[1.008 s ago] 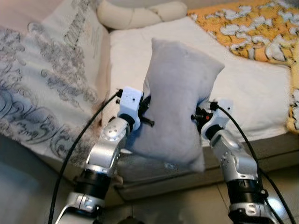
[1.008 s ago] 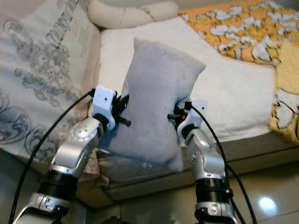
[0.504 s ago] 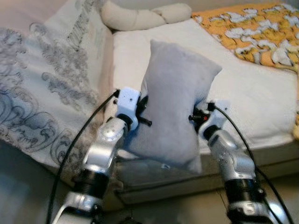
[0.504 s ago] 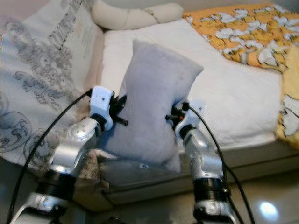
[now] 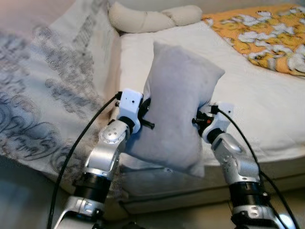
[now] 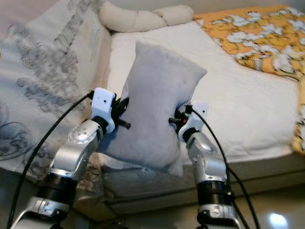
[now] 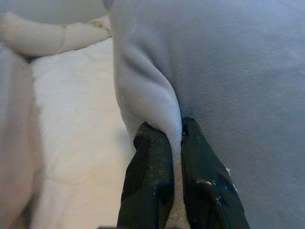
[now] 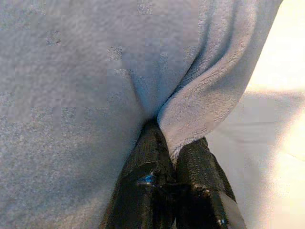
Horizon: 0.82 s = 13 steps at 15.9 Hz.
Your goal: Clean up the room
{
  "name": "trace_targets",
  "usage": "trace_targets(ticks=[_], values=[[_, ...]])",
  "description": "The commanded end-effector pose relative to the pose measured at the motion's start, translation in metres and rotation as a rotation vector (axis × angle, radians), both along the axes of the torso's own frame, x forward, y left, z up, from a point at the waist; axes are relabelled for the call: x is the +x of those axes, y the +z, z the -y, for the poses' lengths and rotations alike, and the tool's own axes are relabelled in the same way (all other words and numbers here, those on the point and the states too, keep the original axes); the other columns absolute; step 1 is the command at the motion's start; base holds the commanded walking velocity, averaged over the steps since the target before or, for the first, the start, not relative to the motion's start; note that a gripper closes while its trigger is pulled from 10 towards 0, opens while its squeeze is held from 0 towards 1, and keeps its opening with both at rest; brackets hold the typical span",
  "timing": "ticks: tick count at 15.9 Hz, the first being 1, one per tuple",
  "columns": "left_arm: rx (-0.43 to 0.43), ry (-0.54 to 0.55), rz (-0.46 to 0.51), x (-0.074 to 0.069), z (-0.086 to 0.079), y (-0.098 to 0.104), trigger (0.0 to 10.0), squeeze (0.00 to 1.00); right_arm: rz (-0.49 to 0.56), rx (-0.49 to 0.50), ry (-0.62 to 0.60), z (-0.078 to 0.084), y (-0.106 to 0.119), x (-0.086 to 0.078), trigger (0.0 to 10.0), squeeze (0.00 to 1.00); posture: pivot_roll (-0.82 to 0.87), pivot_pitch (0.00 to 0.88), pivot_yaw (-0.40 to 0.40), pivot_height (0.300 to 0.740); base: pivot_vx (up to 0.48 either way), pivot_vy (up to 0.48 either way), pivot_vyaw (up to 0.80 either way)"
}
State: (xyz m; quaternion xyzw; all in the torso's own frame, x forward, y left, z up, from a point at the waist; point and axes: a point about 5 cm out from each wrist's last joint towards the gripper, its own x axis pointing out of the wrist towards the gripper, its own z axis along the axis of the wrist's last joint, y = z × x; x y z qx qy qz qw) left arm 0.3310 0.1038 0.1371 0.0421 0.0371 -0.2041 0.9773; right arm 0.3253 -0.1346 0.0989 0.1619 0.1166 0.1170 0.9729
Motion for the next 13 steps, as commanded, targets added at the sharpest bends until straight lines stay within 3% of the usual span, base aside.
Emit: trace_targets(ticks=[1,13], values=[[-0.006,-0.004,0.032,0.0027,-0.0004,0.0085,10.0,0.0,0.055,0.003,0.033,-0.0099,0.0124,0.0046,10.0,0.0,0.0,0.0,0.103,0.74,0.349,0.0,0.0],[0.003,-0.011,0.037,0.0039,-0.0003,0.0097,10.0,0.0,0.057,0.004,0.033,-0.0111,0.0118,0.0053,10.0,0.0,0.01,0.0,0.109,0.74,0.349,0.0,0.0]])
